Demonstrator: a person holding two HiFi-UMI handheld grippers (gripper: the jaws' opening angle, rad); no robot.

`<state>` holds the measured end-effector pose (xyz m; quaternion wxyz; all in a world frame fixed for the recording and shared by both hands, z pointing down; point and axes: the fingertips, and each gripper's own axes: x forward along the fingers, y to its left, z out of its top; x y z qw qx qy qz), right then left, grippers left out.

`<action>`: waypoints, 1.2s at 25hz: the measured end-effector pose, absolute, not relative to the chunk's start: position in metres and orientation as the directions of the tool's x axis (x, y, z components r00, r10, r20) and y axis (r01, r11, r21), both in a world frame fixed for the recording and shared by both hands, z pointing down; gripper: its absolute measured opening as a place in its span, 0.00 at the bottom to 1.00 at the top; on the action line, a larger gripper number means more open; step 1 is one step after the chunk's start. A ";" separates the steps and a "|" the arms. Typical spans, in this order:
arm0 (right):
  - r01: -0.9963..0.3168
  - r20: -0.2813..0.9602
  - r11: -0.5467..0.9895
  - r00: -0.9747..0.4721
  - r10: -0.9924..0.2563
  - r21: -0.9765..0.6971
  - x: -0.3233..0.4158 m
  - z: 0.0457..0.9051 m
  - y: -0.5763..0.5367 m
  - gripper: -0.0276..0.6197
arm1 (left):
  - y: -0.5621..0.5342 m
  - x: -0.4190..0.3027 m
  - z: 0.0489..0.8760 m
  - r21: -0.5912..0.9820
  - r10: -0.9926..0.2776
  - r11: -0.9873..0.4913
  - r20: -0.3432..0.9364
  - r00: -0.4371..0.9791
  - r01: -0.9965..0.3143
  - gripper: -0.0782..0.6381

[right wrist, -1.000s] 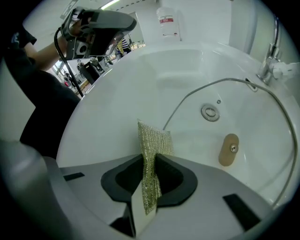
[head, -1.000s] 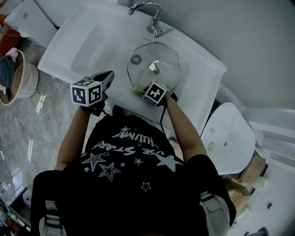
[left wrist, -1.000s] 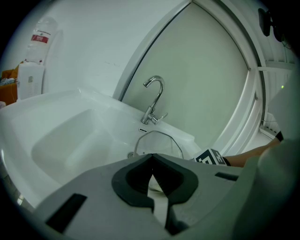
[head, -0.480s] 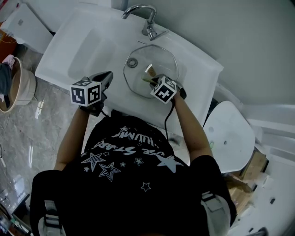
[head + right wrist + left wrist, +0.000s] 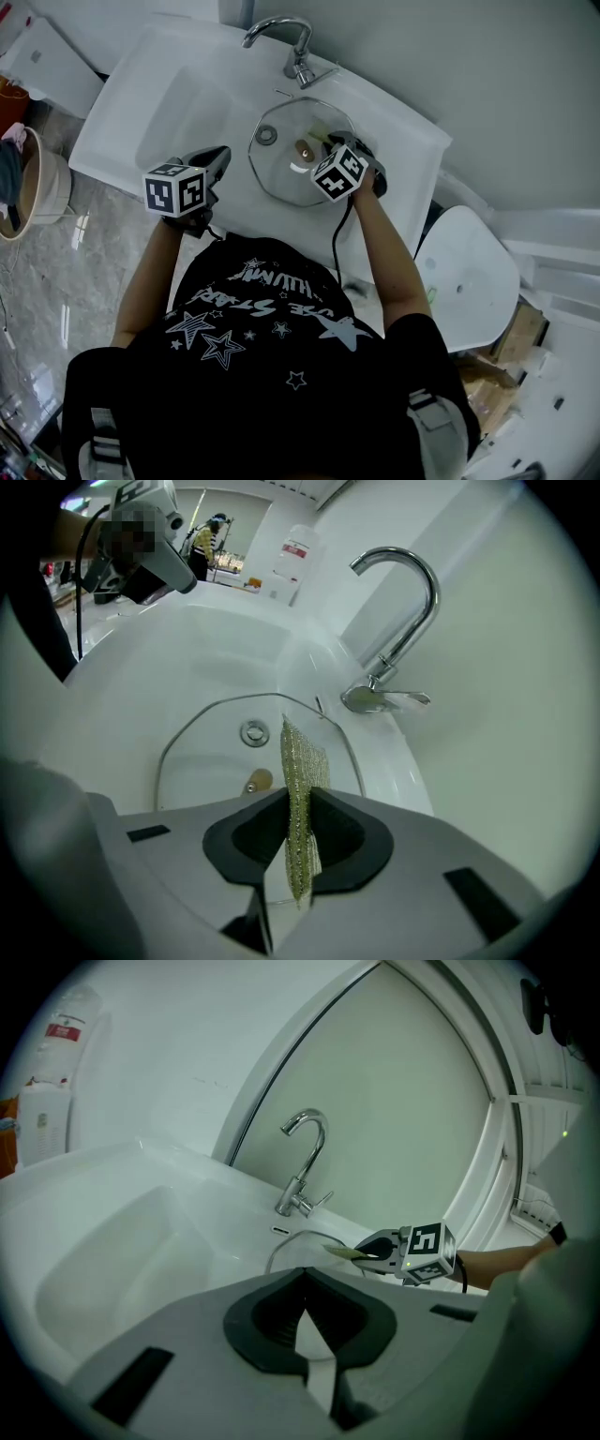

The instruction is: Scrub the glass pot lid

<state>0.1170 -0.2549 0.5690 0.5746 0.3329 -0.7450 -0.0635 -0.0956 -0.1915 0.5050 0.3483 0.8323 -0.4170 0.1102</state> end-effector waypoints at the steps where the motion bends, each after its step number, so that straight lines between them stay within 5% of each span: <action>1: -0.425 0.810 0.763 -0.105 -0.576 0.487 0.119 0.569 -0.258 0.14 | -0.193 -0.096 0.505 0.488 -0.618 -0.409 0.474 0.628 -0.771 0.12; 17: -0.544 0.793 0.655 0.032 -0.608 0.524 0.139 0.571 -0.280 0.14 | -0.194 -0.103 0.511 0.491 -0.615 -0.392 0.489 0.618 -0.778 0.12; 30: -0.516 0.903 0.792 -0.078 -0.422 0.325 0.114 0.621 -0.216 0.14 | -0.176 -0.105 0.516 0.497 -0.611 -0.372 0.504 0.610 -0.784 0.12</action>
